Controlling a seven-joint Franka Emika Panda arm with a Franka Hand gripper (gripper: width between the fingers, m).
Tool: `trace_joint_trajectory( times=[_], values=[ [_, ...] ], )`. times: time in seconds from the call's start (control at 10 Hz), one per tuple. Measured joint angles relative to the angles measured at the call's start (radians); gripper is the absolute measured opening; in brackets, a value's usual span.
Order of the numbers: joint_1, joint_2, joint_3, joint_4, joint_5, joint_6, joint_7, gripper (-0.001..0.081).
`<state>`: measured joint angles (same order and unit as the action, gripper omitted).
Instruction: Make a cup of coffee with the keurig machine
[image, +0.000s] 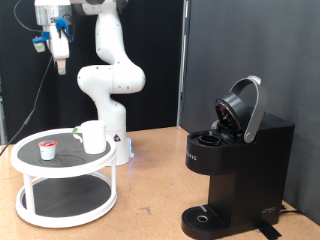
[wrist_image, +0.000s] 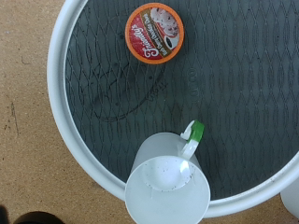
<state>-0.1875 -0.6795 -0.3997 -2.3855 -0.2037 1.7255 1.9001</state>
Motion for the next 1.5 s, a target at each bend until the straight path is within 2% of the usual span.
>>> trace_joint_trajectory(
  times=[0.2, 0.8, 1.5],
  values=[
    [-0.003, 0.002, -0.012, -0.043, -0.018, 0.056, 0.001, 0.0734],
    [-0.043, 0.040, -0.035, -0.199, -0.093, 0.292, 0.009, 0.0734],
    [-0.087, 0.129, -0.076, -0.302, -0.140, 0.522, 0.025, 0.0734]
  ],
)
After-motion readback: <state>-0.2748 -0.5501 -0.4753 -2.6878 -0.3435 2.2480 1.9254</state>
